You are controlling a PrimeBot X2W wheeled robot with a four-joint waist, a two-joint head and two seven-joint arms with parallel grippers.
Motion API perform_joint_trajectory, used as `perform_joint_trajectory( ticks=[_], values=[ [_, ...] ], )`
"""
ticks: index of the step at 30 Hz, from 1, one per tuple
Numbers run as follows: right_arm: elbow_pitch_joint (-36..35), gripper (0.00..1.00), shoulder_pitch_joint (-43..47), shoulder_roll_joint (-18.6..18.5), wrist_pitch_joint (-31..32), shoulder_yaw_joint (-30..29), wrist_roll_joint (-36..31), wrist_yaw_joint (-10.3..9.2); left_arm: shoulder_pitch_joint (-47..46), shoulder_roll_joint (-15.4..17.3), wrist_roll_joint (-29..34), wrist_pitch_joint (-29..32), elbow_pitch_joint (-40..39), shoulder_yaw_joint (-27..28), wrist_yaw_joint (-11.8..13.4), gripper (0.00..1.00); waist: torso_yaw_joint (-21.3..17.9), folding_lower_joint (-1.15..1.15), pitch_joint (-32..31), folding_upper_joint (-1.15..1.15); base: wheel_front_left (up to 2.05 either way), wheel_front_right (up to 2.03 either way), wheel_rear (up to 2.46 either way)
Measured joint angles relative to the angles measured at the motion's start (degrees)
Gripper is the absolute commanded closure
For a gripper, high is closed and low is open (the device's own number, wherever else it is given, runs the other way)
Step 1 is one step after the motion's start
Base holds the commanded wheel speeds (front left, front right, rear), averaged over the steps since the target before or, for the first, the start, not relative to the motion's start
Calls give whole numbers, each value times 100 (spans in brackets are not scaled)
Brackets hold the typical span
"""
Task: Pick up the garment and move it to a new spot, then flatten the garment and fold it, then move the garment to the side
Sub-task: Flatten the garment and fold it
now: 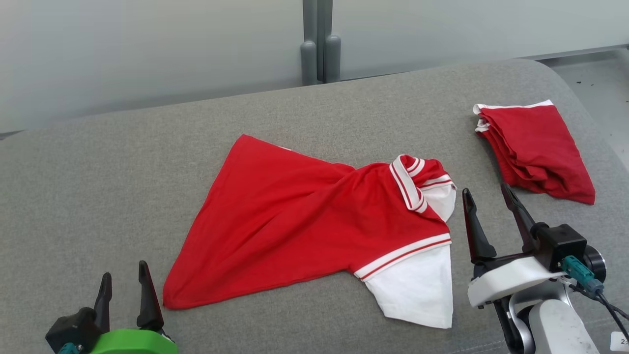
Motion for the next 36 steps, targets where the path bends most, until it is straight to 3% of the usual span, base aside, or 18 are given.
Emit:
perform_joint_trajectory(
  ticks=[7, 16, 36],
  values=[
    [-181, 0, 232, 1, 81, 213, -77, 0, 348, -74, 216, 0, -597, -140, -20, 0, -4, 0, -253, 0, 0, 0, 0],
    [-390, 0, 400, 0, 157, 460, -40, -1, 730, -102, 315, 0, -1027, -318, 187, 0, -37, 0, -414, 0, 0, 0, 0],
    [-169, 0, 256, 0, 88, 612, 115, -1, 783, -105, 312, 118, -1344, -480, 389, 0, 98, 0, -442, 0, 0, 0, 0]
  ],
)
